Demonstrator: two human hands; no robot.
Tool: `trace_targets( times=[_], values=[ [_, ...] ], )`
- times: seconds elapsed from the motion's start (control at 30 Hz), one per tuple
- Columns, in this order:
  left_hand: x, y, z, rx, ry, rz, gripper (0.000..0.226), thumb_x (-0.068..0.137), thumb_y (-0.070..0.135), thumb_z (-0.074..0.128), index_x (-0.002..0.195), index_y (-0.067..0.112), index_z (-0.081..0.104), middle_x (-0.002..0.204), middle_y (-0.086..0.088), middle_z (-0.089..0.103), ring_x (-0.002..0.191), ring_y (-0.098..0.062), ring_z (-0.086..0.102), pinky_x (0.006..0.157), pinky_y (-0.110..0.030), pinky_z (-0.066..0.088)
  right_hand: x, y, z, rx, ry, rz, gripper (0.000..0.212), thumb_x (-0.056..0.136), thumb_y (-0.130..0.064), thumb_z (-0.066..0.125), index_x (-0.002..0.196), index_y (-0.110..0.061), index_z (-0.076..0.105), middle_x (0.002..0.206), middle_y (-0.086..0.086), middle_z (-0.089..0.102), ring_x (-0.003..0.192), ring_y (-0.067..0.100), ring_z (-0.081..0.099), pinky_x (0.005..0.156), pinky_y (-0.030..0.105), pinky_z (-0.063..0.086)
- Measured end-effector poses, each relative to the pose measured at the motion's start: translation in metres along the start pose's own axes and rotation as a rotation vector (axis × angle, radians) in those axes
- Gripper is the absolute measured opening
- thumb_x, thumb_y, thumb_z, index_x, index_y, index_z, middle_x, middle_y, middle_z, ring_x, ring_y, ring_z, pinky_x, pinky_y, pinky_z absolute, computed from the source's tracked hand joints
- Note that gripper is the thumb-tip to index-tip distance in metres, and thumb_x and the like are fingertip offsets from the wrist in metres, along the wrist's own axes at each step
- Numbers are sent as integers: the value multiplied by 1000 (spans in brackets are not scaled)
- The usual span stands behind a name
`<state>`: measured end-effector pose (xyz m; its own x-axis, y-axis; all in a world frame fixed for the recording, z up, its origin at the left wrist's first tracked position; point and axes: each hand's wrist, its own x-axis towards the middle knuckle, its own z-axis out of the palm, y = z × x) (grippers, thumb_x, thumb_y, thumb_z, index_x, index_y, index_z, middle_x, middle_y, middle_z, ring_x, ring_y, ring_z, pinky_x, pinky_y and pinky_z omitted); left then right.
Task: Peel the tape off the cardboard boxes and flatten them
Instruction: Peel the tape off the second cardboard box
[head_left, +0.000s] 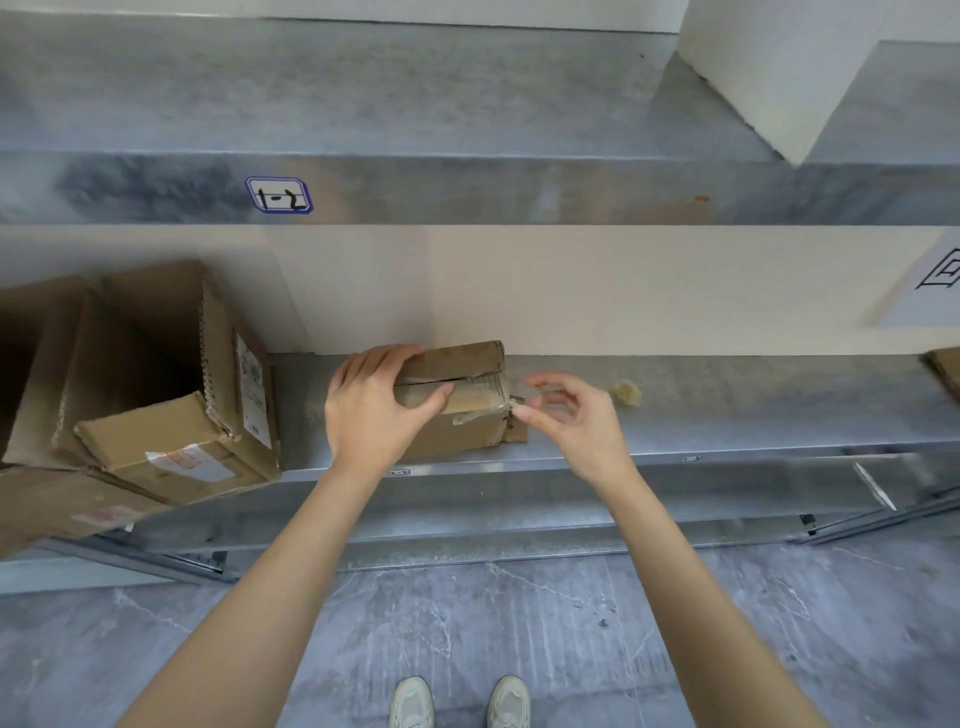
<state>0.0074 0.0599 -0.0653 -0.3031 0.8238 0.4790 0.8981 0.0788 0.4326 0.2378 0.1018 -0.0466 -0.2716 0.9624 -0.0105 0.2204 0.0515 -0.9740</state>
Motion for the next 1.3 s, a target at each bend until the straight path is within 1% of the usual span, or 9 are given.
trace_targets(
  times=[0.13,0.27,0.37,0.57,0.9,1.03,1.13,1.23,1.3],
  values=[
    [0,1,0,-10,4,-5,44,77,59,69,109,30,68,107,10,70,103,-16,62,96,-30,40,1,2,12,-297,-3,-114,35,72,-13,85,105,-17,74,93,-11,70,78,3,60,76,7,45],
    [1,1,0,-15,-2,-18,44,77,61,68,109,31,69,108,12,70,103,-15,61,97,-33,44,2,-2,16,-378,78,-174,11,78,-10,80,88,-12,76,76,-5,69,67,1,57,66,4,41],
    [1,0,0,-18,-7,-21,45,76,61,69,109,30,69,107,12,70,103,-14,61,97,-33,44,0,-1,15,-408,77,-184,4,81,-11,78,80,-14,75,72,-8,68,67,2,59,63,6,41],
    [3,1,0,-15,-14,-24,46,76,61,68,109,29,69,106,10,70,102,-16,61,97,-33,43,-10,1,15,-409,60,-237,10,81,-11,78,72,-14,72,68,-16,64,72,3,59,63,8,40],
    [3,1,-1,-7,-17,-19,45,76,61,67,109,30,69,105,11,70,102,-15,61,96,-30,42,-17,3,22,-303,-39,-342,11,81,-8,76,75,-14,69,77,-10,66,77,8,57,72,11,40],
    [4,0,0,-13,-18,-26,45,76,62,65,109,31,69,106,12,70,102,-15,61,95,-31,42,-17,10,22,-310,51,-343,11,80,-14,79,76,-16,69,76,-12,64,76,3,56,71,9,37],
    [4,0,1,-11,-20,-28,45,77,63,65,108,31,69,106,12,70,102,-15,61,95,-31,43,-16,17,16,-343,111,-318,12,76,-22,83,75,-18,72,75,-13,65,74,6,58,69,8,36],
    [3,0,0,-19,-17,-12,44,77,62,67,108,30,69,106,12,70,101,-14,61,95,-30,42,-15,15,18,-349,112,-302,9,76,-19,83,73,-17,74,72,-13,66,72,5,59,68,7,36],
    [1,-2,-2,-22,-20,-5,45,78,63,65,109,31,69,106,13,70,101,-13,60,96,-29,41,-12,16,12,-308,135,-216,9,78,-18,81,72,-18,74,71,-12,68,69,0,60,66,8,38]
  ],
)
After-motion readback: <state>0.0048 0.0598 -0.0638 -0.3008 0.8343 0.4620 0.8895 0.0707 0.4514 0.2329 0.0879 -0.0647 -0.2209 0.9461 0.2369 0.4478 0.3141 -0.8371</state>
